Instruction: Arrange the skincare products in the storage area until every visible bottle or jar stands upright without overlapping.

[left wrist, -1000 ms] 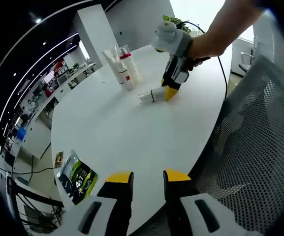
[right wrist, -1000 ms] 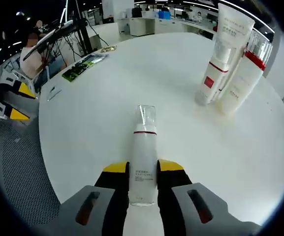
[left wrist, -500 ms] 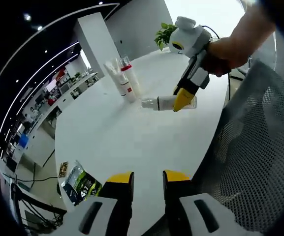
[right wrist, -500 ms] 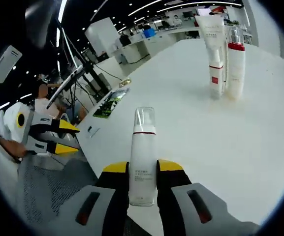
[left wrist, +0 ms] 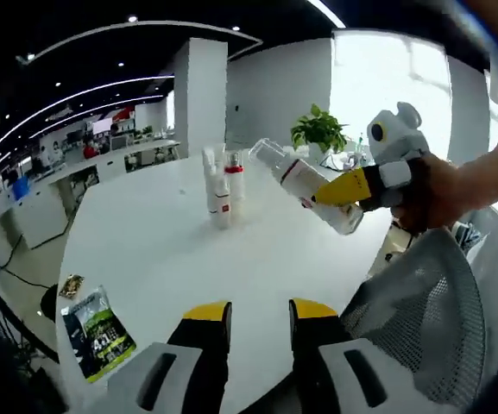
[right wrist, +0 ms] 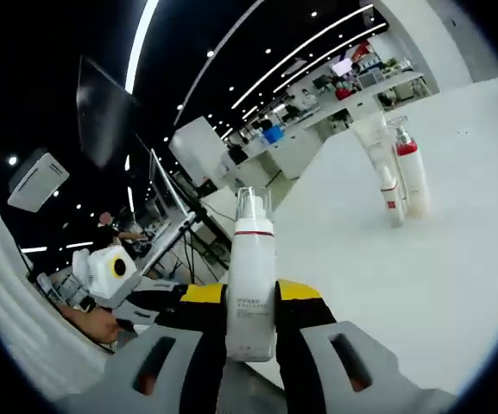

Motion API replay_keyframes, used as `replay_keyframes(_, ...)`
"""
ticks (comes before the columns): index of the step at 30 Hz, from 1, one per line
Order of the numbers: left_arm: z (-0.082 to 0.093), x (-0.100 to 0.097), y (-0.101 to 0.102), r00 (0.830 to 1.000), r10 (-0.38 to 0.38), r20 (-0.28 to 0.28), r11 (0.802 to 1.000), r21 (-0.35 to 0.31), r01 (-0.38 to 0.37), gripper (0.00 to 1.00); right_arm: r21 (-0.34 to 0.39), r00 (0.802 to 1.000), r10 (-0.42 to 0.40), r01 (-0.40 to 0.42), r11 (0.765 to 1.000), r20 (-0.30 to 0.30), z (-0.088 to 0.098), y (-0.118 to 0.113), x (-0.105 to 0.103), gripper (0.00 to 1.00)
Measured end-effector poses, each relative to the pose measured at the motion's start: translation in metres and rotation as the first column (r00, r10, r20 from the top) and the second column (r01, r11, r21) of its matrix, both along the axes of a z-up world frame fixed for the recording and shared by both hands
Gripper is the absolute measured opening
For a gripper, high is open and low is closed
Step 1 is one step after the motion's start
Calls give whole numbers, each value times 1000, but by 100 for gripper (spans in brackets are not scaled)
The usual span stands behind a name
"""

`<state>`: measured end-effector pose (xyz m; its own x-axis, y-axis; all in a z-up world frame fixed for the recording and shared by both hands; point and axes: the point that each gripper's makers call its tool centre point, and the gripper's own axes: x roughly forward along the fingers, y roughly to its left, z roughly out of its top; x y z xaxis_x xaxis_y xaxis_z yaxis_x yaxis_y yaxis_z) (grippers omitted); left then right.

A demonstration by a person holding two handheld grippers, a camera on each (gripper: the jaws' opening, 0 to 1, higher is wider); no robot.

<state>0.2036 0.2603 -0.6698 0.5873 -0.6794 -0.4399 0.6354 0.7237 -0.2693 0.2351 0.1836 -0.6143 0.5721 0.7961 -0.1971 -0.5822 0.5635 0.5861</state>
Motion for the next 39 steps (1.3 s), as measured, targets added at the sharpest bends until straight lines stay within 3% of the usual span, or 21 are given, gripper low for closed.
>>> replay_keyframes(4,17,-1,-15,998,-4,-63,980,-200,-9,35,9,1000,5,-6,1000,26,11,1,-1,19)
replay_keyframes(8,25,-5,-26,995,-42,-92,955,-296,13,38,17,1000,4,-4,1000,29,11,3,-1,19)
replay_keyframes(11,32,-7,-32,991,-74,-113,926,-377,26,38,29,999,11,-12,1000,33,13,7,-3,19)
replay_keyframes(13,39,-11,-38,988,-108,-107,899,-436,51,38,37,999,27,-28,999,45,16,12,-6,19)
replay_keyframes(14,45,-15,-43,981,-146,-129,865,-499,63,38,36,998,35,-37,999,50,16,14,-7,19)
replay_keyframes(16,50,-20,-49,971,-183,-155,823,-565,65,39,44,997,60,-62,997,54,19,20,-10,19)
replay_keyframes(18,52,-22,-52,968,-202,-152,812,-579,79,45,69,996,77,-81,994,50,21,24,-13,19)
replay_keyframes(21,56,-19,-52,971,-192,-143,795,-603,68,66,87,995,95,-98,991,37,21,29,-16,19)
replay_keyframes(23,59,-19,-51,969,-199,-144,777,-625,66,72,99,994,109,-111,989,28,22,32,-19,19)
replay_keyframes(28,61,-22,-51,966,-215,-146,760,-646,72,62,123,990,138,-140,983,22,26,38,-24,19)
replay_keyframes(31,67,-24,-52,963,-231,-140,740,-668,81,56,137,987,160,-161,977,19,28,43,-27,19)
replay_keyframes(35,66,-27,-53,958,-250,-142,736,-671,93,54,155,982,189,-190,970,18,30,50,-32,19)
replay_keyframes(39,70,-31,-54,947,-289,-140,705,-700,111,49,193,979,203,-199,961,-2,30,54,-35,19)
